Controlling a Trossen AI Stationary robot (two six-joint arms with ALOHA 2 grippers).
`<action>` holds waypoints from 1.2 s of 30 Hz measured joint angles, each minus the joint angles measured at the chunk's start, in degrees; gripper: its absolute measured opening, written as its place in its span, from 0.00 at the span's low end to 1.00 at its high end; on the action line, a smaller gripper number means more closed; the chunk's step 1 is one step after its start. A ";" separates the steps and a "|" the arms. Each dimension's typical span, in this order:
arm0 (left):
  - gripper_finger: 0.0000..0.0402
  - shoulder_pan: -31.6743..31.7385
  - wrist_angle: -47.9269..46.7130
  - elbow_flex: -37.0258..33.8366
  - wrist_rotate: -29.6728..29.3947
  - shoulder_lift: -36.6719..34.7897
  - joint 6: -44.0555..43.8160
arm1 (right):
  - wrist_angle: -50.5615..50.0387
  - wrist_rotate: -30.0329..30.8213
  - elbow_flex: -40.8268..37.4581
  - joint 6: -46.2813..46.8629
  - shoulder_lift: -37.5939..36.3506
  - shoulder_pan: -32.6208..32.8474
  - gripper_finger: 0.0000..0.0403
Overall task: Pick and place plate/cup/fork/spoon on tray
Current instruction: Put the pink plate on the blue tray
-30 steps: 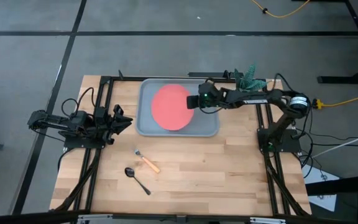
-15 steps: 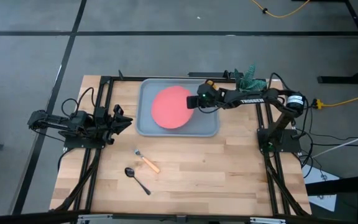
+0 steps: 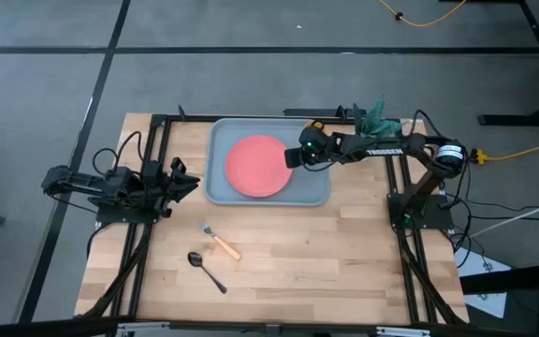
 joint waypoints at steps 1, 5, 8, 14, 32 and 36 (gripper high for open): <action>0.20 -0.02 -0.02 0.00 0.00 0.00 0.00 | 0.29 -1.36 0.04 -0.03 -0.92 0.10 0.14; 0.20 -0.02 -0.12 0.00 0.00 0.01 0.00 | 1.23 -8.94 0.77 -3.74 -5.73 3.56 0.14; 0.20 0.00 -0.11 0.00 0.00 0.00 0.05 | 1.30 -12.18 0.85 -6.89 -9.40 8.51 0.14; 0.20 0.00 -0.13 0.00 -0.02 0.00 0.28 | 1.26 -9.35 0.85 -10.27 -12.88 19.12 0.14; 0.20 -0.02 -4.27 0.00 -5.60 0.00 -2.54 | -22.26 4.22 0.87 -11.40 -12.31 42.07 0.14; 0.20 -0.02 -9.73 0.00 -9.05 0.02 -9.72 | -28.10 5.04 0.85 -13.49 -12.57 44.57 0.14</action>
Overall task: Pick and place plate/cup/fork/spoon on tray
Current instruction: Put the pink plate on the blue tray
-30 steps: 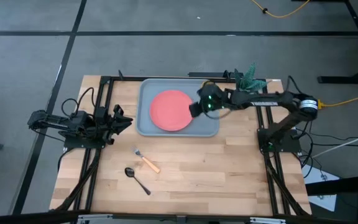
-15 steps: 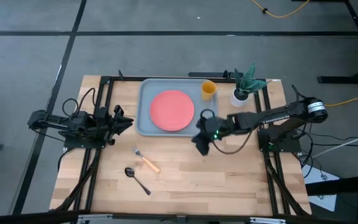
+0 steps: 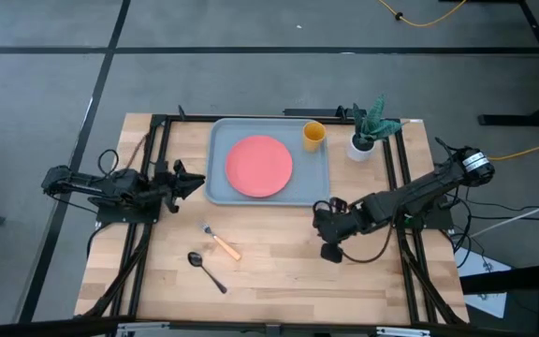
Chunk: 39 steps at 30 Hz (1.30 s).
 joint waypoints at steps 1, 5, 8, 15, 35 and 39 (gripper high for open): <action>0.20 0.00 -1.76 0.00 -1.83 0.00 -1.49 | -0.74 0.09 0.00 0.45 -0.11 0.26 0.14; 0.20 0.02 -4.28 0.00 -7.57 0.15 -5.21 | -2.36 5.49 0.00 -0.16 -0.13 1.05 0.14; 0.20 0.04 -1.08 0.00 -7.49 1.25 -6.22 | -3.96 12.33 0.00 -1.24 -0.15 1.29 0.14; 0.20 0.92 9.54 1.61 -6.52 6.88 -2.97 | -8.25 19.23 0.00 2.50 -0.15 1.27 0.14; 0.20 10.33 -37.92 38.37 6.60 55.97 -0.79 | -9.26 19.56 0.00 6.50 -0.15 1.27 0.14; 0.20 13.49 -45.58 42.85 6.72 61.89 1.29 | -9.20 19.76 0.00 6.63 -0.13 1.27 0.14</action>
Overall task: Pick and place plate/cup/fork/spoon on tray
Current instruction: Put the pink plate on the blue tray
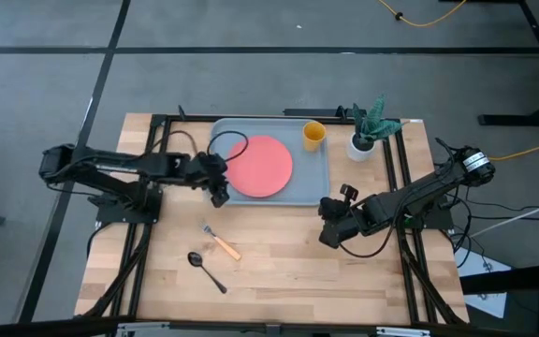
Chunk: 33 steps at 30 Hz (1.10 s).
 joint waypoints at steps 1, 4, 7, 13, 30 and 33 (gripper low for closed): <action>0.20 1.20 -1.27 0.87 0.12 1.36 0.25 | 0.04 0.48 0.00 -0.18 0.00 0.00 0.14; 0.20 5.23 -2.91 2.71 3.10 5.31 1.42 | -0.01 3.34 0.00 -0.25 0.00 0.00 0.14; 0.20 8.85 -2.97 3.40 8.62 8.07 2.93 | -0.35 4.83 0.00 -0.36 0.00 -0.02 0.14; 0.20 13.34 -3.00 3.45 12.10 10.48 3.05 | -1.07 4.85 -0.02 -2.20 0.00 -0.01 0.14; 0.20 15.24 -4.38 3.47 11.00 14.33 11.20 | -4.74 5.69 -0.04 -0.16 0.00 -0.02 0.14; 0.20 15.84 -4.53 3.47 10.15 17.18 13.55 | -4.89 5.70 -0.04 -0.16 0.02 0.00 0.14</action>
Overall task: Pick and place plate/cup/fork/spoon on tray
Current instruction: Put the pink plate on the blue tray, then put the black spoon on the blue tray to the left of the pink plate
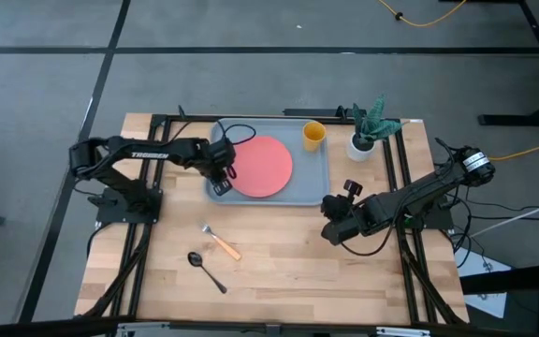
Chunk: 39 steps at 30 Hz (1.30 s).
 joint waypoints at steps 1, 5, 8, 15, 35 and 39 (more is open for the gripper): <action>0.20 0.12 -0.03 0.00 0.02 0.96 0.49 | 0.02 0.00 0.00 0.02 0.00 -0.02 0.14; 0.20 0.21 0.21 -0.02 -0.25 4.70 2.67 | -0.10 0.00 0.00 0.00 0.00 0.00 0.14; 0.20 0.21 2.07 -0.02 -0.28 6.67 2.66 | -0.22 0.02 0.00 0.00 0.00 -0.02 0.14; 0.20 0.21 6.94 -0.02 -0.23 8.87 2.68 | -0.20 0.04 0.00 -0.05 0.00 -0.02 0.14; 0.20 -1.92 -32.03 16.76 -0.22 8.50 -2.01 | 0.24 -0.51 0.00 6.64 0.00 -0.02 0.14; 0.20 -5.57 -43.28 16.96 0.16 6.74 -3.83 | 0.55 -2.31 0.00 9.54 0.00 0.00 0.14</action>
